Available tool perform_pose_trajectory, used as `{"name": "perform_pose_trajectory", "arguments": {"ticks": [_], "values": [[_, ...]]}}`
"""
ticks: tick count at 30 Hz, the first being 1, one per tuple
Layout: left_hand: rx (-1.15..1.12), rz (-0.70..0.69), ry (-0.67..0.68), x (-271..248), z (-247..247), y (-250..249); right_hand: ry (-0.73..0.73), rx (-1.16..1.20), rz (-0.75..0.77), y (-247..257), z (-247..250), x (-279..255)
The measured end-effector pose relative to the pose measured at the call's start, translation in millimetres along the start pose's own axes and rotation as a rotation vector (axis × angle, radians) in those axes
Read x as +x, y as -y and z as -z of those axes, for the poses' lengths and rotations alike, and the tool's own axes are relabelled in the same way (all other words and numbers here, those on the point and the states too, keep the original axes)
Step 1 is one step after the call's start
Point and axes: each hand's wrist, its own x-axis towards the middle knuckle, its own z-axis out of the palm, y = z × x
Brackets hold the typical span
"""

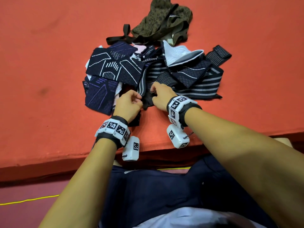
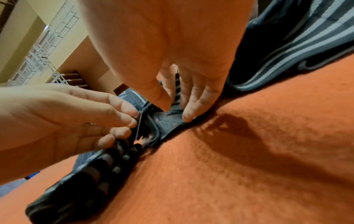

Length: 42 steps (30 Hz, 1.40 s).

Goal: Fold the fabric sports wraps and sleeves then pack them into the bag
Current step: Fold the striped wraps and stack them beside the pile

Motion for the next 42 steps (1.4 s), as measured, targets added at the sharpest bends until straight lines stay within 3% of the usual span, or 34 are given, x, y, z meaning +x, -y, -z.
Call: {"name": "perform_pose_trajectory", "arguments": {"ticks": [5, 11, 16, 21, 25, 32, 42], "values": [[0.012, -0.068, 0.096, 7, -16, -23, -0.125, -0.053, -0.101, -12, 20, -1], [0.085, -0.081, 0.204, 19, -28, -36, -0.171, -0.120, -0.166, -31, 46, -1], [0.156, -0.074, 0.165, 22, -30, -31, -0.220, -0.172, -0.166, -45, 49, -1], [0.186, -0.080, 0.093, 20, -26, -28, -0.122, -0.112, -0.110, -46, 48, 0], [0.238, -0.095, 0.155, 18, -27, -22, -0.023, -0.076, -0.037, -41, 39, -1], [0.336, -0.121, 0.201, 20, -32, -18, -0.217, 0.218, 0.053, -28, 42, -11], [0.263, -0.074, 0.179, 17, -35, -19, -0.027, 0.121, -0.193, -43, 24, -17]]}}
